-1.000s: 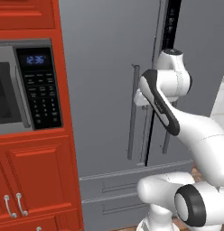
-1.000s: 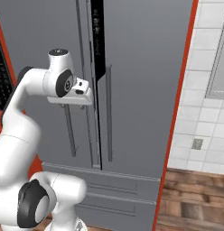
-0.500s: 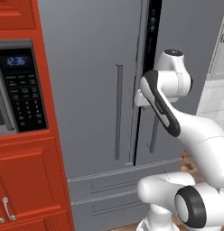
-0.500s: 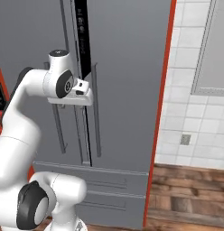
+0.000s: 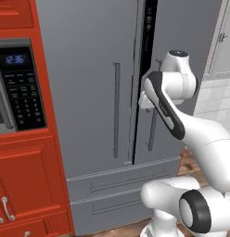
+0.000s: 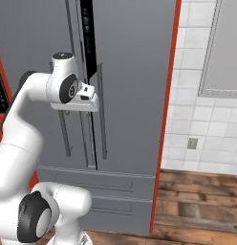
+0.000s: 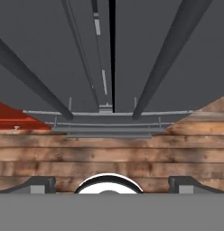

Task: Open the fridge, grab two sodas, and place both sodas inside the bowl with ice on the dining counter.

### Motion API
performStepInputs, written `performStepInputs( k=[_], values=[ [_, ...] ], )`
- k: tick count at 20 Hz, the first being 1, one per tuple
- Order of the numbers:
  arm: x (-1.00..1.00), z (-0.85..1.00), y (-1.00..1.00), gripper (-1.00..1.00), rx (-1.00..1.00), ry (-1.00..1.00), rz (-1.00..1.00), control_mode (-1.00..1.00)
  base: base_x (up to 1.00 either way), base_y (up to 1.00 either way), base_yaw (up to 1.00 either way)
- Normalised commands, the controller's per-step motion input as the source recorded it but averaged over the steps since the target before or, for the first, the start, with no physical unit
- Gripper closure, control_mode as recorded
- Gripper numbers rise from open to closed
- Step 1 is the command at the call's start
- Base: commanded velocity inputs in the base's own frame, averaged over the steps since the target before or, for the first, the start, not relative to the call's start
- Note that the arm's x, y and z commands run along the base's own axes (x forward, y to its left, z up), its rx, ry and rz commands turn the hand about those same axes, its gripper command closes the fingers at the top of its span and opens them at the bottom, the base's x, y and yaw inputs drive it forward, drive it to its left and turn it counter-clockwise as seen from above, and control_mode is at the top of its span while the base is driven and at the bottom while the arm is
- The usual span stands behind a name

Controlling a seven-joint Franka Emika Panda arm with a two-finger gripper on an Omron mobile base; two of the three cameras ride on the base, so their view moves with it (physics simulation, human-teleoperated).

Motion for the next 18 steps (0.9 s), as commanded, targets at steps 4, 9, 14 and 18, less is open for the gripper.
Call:
performStepInputs(
  k=[4,9,14,18],
  values=[
    [0.0,0.0,0.0,-1.0,0.0,0.0,0.0,1.0,-0.11,0.0,0.02],
    [0.0,0.0,0.0,-1.0,0.0,0.0,0.0,1.0,0.0,-0.01,0.08],
    [0.0,0.0,0.0,-1.0,0.0,0.0,0.0,1.0,0.0,-0.13,0.1],
    [0.0,0.0,0.0,-1.0,0.0,0.0,0.0,1.0,0.0,-0.18,0.07]
  ],
)
